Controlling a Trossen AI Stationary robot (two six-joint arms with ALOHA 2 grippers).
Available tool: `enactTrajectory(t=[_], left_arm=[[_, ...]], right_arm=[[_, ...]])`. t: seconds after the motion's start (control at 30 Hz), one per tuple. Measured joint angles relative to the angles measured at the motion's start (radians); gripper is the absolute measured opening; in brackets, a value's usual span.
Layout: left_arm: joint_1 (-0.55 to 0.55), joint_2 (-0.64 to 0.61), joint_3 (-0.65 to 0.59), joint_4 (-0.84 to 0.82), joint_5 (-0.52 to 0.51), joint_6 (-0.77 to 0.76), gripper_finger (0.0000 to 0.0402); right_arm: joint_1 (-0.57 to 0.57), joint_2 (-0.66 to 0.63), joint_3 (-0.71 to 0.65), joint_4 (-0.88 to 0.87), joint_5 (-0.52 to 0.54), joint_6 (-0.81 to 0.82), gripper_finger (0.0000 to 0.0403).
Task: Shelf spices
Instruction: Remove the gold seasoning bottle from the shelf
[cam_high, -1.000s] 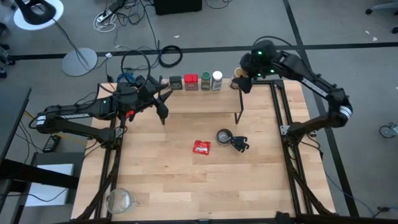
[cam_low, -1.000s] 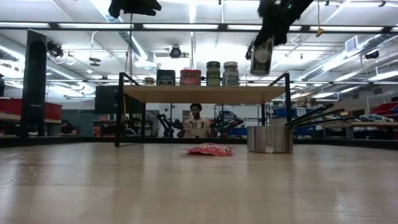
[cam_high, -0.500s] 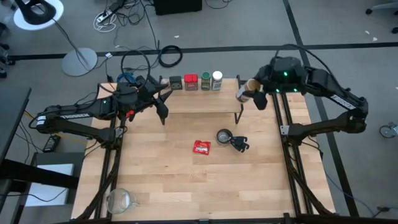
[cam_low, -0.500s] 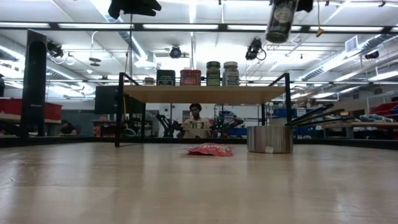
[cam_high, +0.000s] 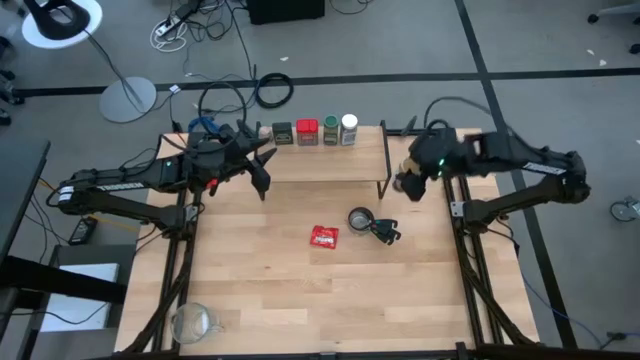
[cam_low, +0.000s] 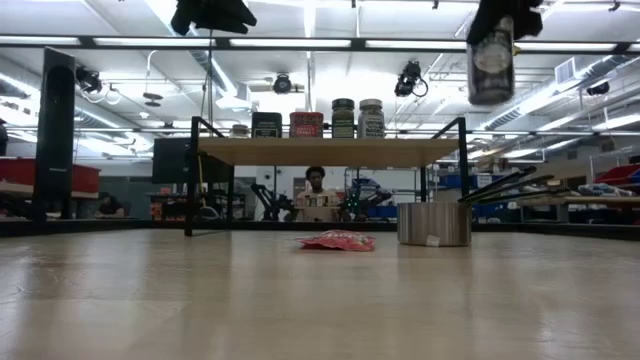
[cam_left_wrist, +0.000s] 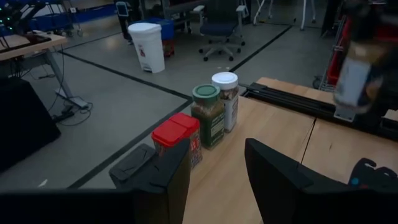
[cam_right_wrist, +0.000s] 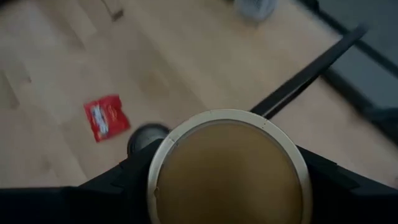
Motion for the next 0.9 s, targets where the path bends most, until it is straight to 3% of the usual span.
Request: enactTrajectory(t=[0.27,0.47,0.9], left_arm=[[0.0,0.0,0.0,0.038,0.0,0.011,0.0158],[0.0,0.0,0.0,0.044,0.0,0.014,0.0158],[0.0,0.0,0.0,0.046,0.0,0.016,0.0158]], right_arm=[[0.165,0.009,-0.22,0.262,-0.003,0.112,0.0271],[0.261,0.027,-0.301,0.262,0.045,0.253,0.0271],[0.535,0.08,-0.322,0.429,0.073,0.399,0.0271]])
